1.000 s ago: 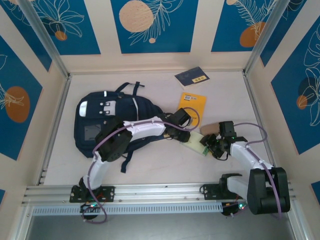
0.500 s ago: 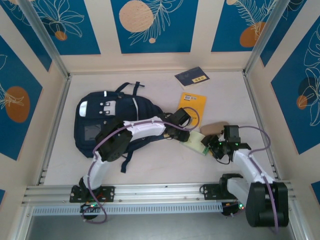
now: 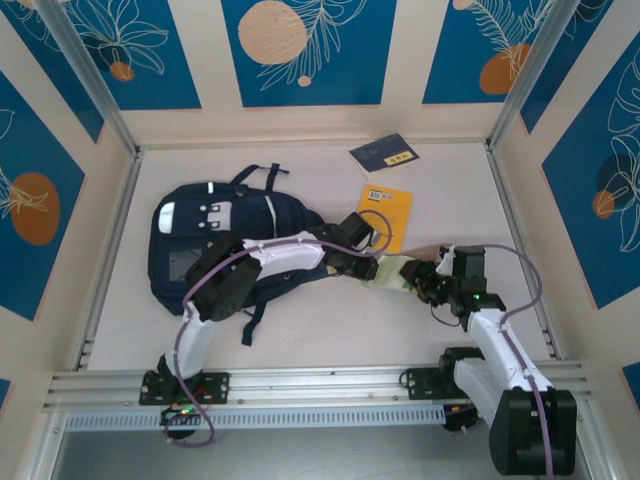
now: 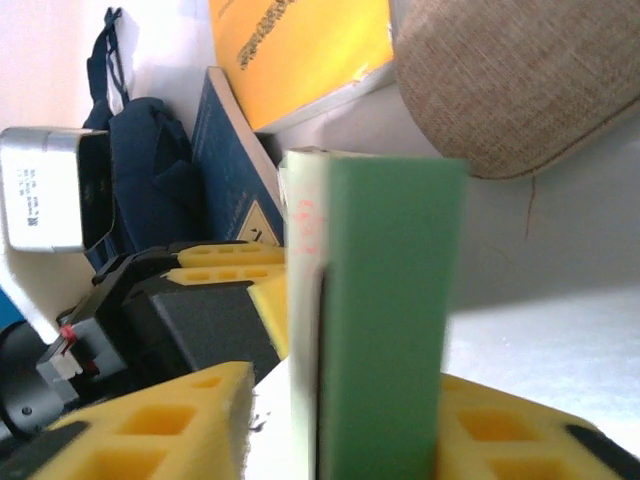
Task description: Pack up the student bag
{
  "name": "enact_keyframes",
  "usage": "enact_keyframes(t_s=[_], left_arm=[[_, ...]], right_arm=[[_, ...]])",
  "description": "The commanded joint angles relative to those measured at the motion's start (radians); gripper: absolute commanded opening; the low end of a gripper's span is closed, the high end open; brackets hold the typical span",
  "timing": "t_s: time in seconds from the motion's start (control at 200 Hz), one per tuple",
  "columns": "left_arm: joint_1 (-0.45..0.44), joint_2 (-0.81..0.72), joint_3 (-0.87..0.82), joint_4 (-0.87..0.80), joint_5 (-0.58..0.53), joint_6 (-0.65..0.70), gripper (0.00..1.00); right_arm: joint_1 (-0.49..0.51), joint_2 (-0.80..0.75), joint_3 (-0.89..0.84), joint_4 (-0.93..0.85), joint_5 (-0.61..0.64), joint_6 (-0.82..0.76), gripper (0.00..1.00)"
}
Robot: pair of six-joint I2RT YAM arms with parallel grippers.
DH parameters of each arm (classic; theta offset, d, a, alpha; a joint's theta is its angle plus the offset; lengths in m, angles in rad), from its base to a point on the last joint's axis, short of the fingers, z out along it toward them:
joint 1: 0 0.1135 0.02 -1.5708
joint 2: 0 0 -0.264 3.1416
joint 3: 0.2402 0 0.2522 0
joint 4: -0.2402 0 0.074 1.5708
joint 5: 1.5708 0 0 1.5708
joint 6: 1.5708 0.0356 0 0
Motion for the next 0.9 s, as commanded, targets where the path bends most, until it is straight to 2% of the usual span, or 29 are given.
enact_keyframes(t_s=[0.0, 0.105, 0.21, 0.42, 0.56, 0.65, 0.895], left_arm=[[-0.004, 0.014, -0.045, -0.032, 0.037, -0.016, 0.21], [0.009, -0.024, -0.066, -0.031, 0.040, -0.019, 0.24], [0.044, -0.095, -0.130, 0.007, 0.079, -0.064, 0.36], [0.098, -0.275, -0.269, 0.103, 0.156, -0.170, 0.60], [0.119, -0.399, -0.339, 0.137, 0.168, -0.233, 0.72], [0.138, -0.472, -0.380, 0.159, 0.169, -0.275, 0.84], [0.181, -0.555, -0.448, 0.188, 0.204, -0.327, 0.86]], right_arm=[[0.001, 0.027, -0.008, 0.033, -0.048, -0.001, 0.29], [0.002, 0.010, 0.009, -0.034, -0.003, -0.012, 0.14], [0.005, -0.042, 0.041, -0.117, 0.033, -0.027, 0.07], [0.051, -0.149, 0.072, -0.117, -0.006, 0.023, 0.05], [0.110, -0.197, 0.109, -0.066, -0.038, 0.081, 0.04], [0.152, -0.212, 0.128, -0.018, -0.050, 0.116, 0.03], [0.217, -0.216, 0.138, 0.176, -0.126, 0.252, 0.04]])
